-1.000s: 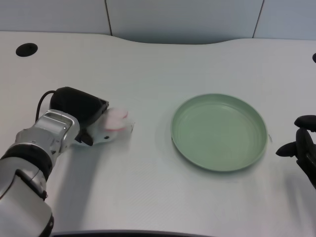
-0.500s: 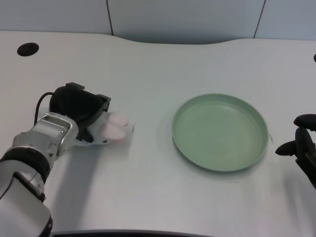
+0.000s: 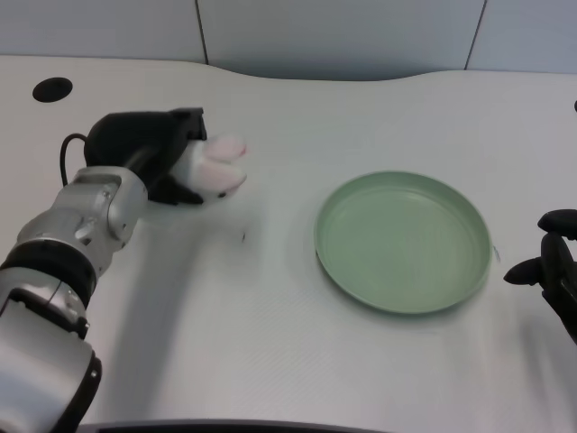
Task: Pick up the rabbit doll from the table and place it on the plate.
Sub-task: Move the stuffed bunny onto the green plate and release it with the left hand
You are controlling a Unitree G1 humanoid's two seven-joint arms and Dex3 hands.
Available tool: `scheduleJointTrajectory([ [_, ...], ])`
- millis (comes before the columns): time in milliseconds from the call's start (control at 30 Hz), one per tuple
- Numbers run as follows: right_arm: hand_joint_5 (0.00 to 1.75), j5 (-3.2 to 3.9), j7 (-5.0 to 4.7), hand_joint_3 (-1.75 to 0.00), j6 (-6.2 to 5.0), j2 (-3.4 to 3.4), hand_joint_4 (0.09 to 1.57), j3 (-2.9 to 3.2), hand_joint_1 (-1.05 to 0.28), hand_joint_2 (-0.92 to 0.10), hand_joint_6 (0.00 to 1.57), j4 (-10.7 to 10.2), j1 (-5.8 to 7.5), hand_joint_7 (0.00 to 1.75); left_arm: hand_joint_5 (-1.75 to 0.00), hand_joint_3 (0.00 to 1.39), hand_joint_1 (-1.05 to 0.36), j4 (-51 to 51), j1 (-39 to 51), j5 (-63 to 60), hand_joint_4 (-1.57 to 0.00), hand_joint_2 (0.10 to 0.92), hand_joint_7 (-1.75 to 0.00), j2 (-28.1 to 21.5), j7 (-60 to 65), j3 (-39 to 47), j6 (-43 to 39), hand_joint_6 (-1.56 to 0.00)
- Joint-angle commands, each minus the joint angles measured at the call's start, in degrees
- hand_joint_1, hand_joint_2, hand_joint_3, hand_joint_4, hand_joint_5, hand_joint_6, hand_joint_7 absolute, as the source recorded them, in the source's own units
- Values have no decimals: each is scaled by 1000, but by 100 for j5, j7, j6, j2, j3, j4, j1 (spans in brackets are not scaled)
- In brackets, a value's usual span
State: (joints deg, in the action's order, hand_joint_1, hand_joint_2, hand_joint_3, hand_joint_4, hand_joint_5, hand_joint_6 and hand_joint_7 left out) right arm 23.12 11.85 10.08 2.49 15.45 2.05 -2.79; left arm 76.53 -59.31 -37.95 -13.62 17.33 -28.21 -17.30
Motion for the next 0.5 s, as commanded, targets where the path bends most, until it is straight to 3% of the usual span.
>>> scheduleJointTrajectory([
  [33, 1746, -51, -57, -657, -5, 92, 281, 22, -305, -921, 128, 54, -42, 1695, -1746, 47, -138, -130, -219, 105, -690, 900, -1530, 106, -23, 98, -254, -557],
  [133, 1746, -47, -46, -650, -15, 80, 283, 33, -303, -921, 130, 72, -52, 1693, -1746, 27, -98, -160, -273, 64, -749, 884, -1723, 145, 59, 75, -392, -557],
  [500, 1746, -54, -40, -647, -22, 76, 286, 38, -302, -921, 136, 82, -58, 1686, -1746, 22, -93, -146, -277, 51, -758, 884, -1746, 146, 62, 89, -413, -556],
])
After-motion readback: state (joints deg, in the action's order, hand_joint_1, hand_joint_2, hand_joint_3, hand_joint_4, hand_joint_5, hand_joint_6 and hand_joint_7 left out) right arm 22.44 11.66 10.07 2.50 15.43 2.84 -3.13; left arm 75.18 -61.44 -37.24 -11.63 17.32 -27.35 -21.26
